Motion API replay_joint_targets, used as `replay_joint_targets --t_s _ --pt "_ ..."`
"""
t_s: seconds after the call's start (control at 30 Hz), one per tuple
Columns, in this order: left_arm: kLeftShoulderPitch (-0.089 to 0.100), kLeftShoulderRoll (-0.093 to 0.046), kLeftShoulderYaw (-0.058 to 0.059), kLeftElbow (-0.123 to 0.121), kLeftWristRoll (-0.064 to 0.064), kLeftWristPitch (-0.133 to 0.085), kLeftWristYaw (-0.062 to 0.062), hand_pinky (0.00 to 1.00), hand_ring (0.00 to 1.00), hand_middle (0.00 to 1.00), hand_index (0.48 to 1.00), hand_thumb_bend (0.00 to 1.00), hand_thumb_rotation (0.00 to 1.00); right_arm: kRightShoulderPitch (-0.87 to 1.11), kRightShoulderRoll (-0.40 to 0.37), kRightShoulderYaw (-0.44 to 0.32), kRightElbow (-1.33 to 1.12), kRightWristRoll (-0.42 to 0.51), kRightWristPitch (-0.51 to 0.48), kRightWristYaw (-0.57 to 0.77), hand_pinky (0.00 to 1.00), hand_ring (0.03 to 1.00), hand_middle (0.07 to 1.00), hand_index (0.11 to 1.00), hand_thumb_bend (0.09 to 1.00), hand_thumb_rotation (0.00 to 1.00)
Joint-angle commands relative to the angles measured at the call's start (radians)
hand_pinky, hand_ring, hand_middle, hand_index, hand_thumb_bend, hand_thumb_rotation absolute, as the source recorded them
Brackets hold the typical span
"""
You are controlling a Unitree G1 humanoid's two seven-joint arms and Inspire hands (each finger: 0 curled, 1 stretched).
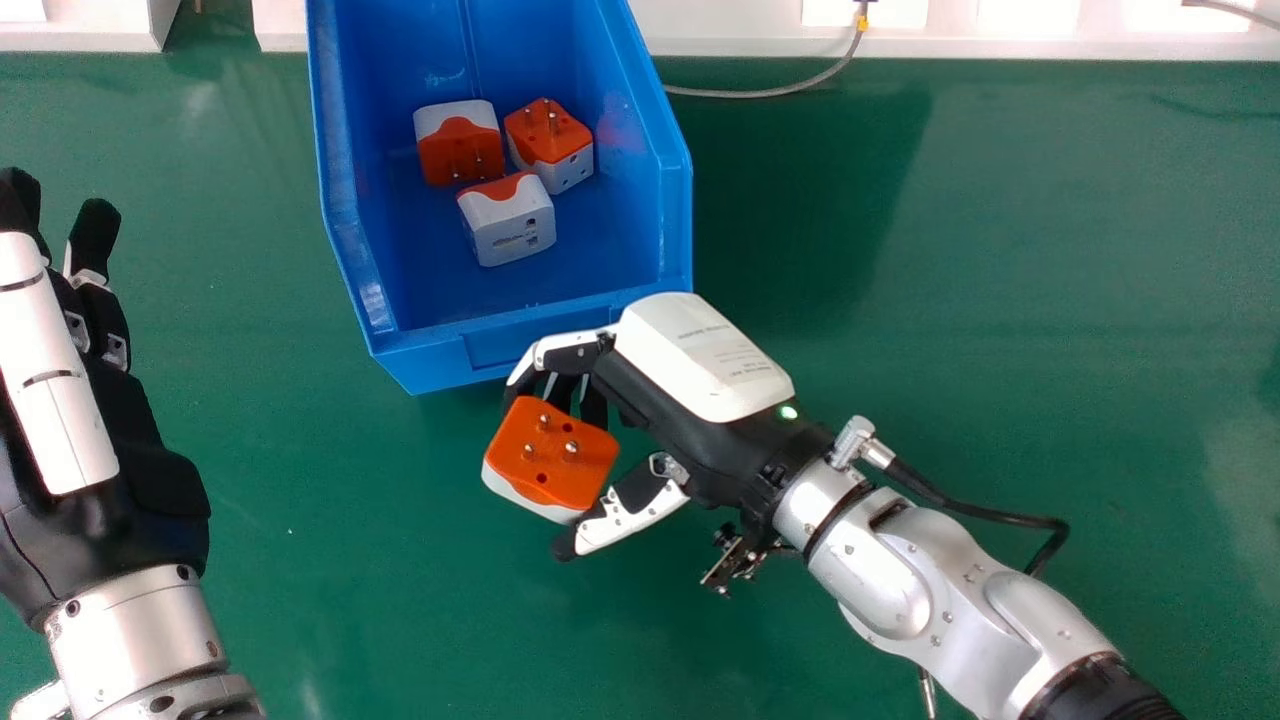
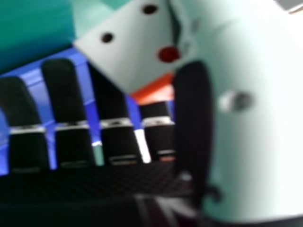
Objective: Pick all objects and put in blue box
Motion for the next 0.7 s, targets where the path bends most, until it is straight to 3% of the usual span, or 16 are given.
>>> replay_joint_targets --t_s 0.0,0.07,0.27,0.37,0.5,0.67 --pt "-0.011 -0.04 0.004 -0.011 0.009 -0.014 -0.001 0.93 1.0 1.0 1.0 0.63 0.76 -0.028 -0.006 -0.033 -0.002 0.016 -0.021 -0.028 0.34 0.423 0.522 0.507 0.495 0.0" --pt "-0.01 -0.04 0.001 -0.013 0.014 -0.01 0.001 0.93 1.0 1.0 1.0 0.64 0.76 -0.032 -0.018 -0.054 0.002 0.019 -0.013 -0.031 0.34 0.424 0.522 0.506 0.496 0.0" --pt "-0.011 -0.037 0.002 -0.011 -0.002 -0.006 -0.006 0.93 1.0 1.0 1.0 0.63 0.75 -0.007 -0.06 -0.14 -0.055 0.05 -0.037 -0.065 0.32 0.414 0.515 0.523 0.493 0.0" --pt "-0.014 -0.036 0.001 -0.01 0.004 -0.001 -0.002 0.92 1.0 1.0 1.0 0.63 0.75 0.031 -0.076 -0.181 -0.153 0.061 -0.05 -0.075 0.3 0.401 0.504 0.532 0.492 0.0" --pt "-0.019 -0.031 0.002 -0.006 0.0 0.003 -0.007 0.92 1.0 1.0 1.0 0.63 0.75 0.079 -0.079 -0.213 -0.28 0.071 -0.069 -0.087 0.3 0.399 0.502 0.532 0.493 0.0" --pt "-0.037 -0.025 0.009 0.006 0.003 0.007 -0.01 0.92 1.0 1.0 1.0 0.62 0.76 0.092 -0.058 -0.253 -0.419 0.057 -0.104 -0.128 0.31 0.403 0.513 0.531 0.493 0.0"
